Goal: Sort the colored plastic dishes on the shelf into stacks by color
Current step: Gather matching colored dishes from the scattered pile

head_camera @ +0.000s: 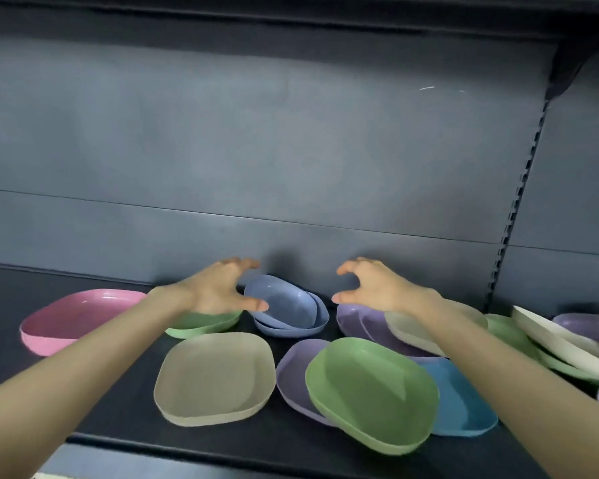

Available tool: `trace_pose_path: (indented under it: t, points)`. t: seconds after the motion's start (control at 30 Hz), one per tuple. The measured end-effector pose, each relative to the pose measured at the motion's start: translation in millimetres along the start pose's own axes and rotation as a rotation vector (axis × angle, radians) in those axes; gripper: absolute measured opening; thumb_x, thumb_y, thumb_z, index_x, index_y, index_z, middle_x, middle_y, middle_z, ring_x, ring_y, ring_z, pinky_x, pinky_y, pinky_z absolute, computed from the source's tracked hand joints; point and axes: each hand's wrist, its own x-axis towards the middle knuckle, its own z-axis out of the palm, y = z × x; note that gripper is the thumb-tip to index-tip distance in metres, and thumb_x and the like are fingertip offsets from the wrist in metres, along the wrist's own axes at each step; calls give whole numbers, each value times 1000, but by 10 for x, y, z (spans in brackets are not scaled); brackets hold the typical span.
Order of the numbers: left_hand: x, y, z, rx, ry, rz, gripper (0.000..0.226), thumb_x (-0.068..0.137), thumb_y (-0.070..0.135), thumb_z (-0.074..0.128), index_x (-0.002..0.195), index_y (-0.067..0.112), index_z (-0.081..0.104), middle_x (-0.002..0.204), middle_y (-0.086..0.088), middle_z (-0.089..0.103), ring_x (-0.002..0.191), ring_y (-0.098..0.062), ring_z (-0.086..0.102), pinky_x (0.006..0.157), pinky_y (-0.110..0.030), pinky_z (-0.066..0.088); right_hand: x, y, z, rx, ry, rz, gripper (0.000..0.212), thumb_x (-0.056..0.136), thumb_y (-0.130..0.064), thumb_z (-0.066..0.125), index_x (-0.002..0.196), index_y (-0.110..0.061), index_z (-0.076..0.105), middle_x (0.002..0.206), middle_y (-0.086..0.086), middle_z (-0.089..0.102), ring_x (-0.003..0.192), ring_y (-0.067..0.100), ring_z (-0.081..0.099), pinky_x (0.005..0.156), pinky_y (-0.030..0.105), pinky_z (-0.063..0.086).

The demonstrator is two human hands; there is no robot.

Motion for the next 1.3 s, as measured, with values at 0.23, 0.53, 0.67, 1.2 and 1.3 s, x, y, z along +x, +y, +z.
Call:
trace_pose_path:
  t: [0.23,0.53,0.67,1.2,1.3]
  points:
    - [324,-273,151,-25,-83,-38,85,78,48,71,146,19,30,150,5,36,136,-13,36,107,-25,31,495,93,297,83,-156,37,70,78,-48,72,137,-23,44,142,7,42,127,21,44,100,30,39]
    - [435,-429,293,-60,-63,-66,76,73,49,75,135,13,50,131,2,58,122,-12,52,101,-24,39,814,132,432,102,-341,14,62,81,-40,72,134,-18,48,134,5,54,119,18,54,105,32,40]
    - [413,-370,375,-90,-33,-88,73,73,47,76,133,11,53,128,0,61,119,-13,54,99,-22,40,841,167,454,127,-381,-9,59,84,-34,70,135,-15,48,131,5,57,118,20,56,104,32,42]
    - [410,-195,395,300,-94,-77,73,76,72,53,131,25,49,123,6,59,120,-19,48,93,-28,29,871,298,458,138,-433,-31,74,73,-43,77,136,-20,46,136,-2,52,116,14,56,104,31,43]
    - [435,-273,425,177,-128,-92,81,70,76,57,131,24,51,128,6,58,121,-19,48,96,-30,36,878,306,446,62,-477,-32,105,49,-62,80,140,-25,41,138,-9,49,119,12,53,105,34,41]
